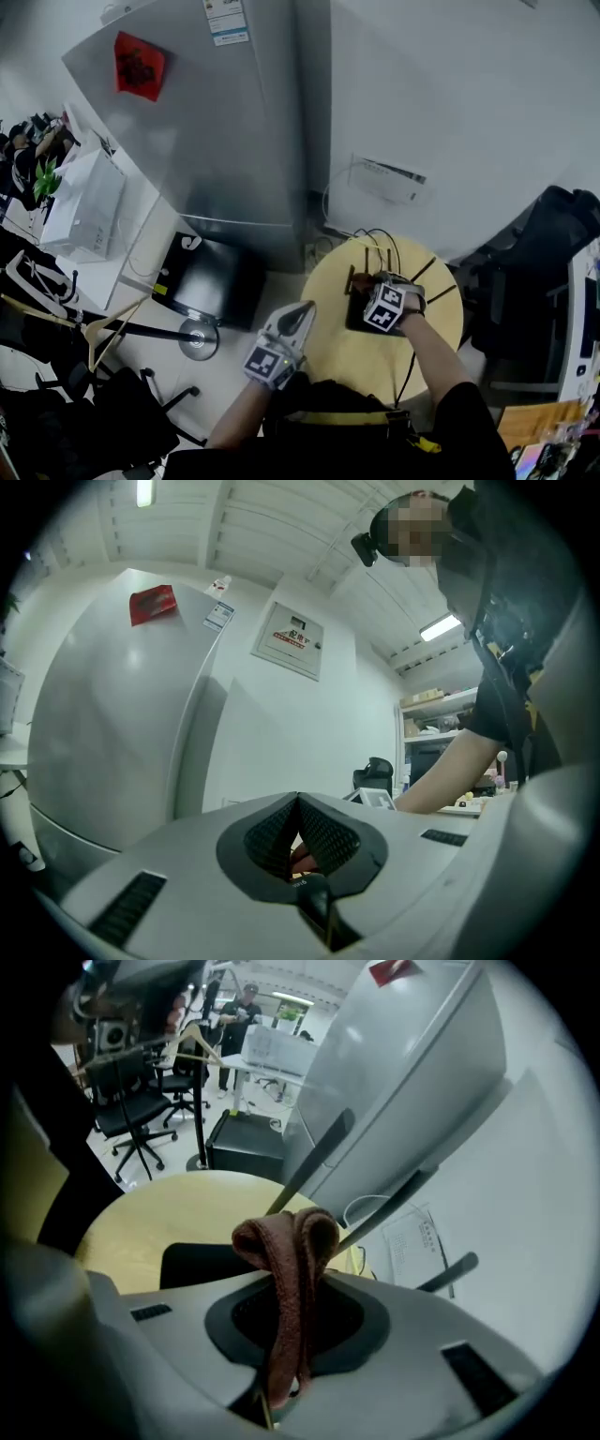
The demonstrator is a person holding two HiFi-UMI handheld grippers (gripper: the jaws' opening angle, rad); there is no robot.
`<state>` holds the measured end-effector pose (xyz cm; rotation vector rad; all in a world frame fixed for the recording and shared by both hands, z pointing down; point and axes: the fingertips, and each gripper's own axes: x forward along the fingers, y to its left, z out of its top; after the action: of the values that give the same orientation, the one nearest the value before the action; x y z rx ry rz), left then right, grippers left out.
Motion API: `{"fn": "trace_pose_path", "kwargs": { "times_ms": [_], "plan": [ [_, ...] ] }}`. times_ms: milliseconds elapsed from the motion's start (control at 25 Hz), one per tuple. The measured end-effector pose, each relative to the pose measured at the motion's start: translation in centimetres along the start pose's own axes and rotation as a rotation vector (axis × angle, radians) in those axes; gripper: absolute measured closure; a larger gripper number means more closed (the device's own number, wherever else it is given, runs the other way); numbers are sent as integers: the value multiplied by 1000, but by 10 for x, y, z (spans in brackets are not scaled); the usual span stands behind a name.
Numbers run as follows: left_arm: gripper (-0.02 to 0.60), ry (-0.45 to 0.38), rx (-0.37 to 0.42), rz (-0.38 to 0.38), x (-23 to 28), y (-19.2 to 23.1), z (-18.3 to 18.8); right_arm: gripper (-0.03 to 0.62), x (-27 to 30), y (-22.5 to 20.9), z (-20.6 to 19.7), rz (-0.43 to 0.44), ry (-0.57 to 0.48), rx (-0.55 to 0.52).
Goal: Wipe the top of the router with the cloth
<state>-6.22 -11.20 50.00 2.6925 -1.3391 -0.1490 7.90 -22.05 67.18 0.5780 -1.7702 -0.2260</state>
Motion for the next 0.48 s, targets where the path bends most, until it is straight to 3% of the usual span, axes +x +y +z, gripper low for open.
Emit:
{"fn": "trace_pose_path", "kwargs": {
  "times_ms": [240, 480],
  "plan": [
    [584, 22, -12, 104, -27, 18, -8, 533, 43, -7, -5, -103, 132, -79],
    [584, 63, -20, 148, -44, 24, -18, 533, 65, 12, -11, -56, 189, -116]
  ]
}}
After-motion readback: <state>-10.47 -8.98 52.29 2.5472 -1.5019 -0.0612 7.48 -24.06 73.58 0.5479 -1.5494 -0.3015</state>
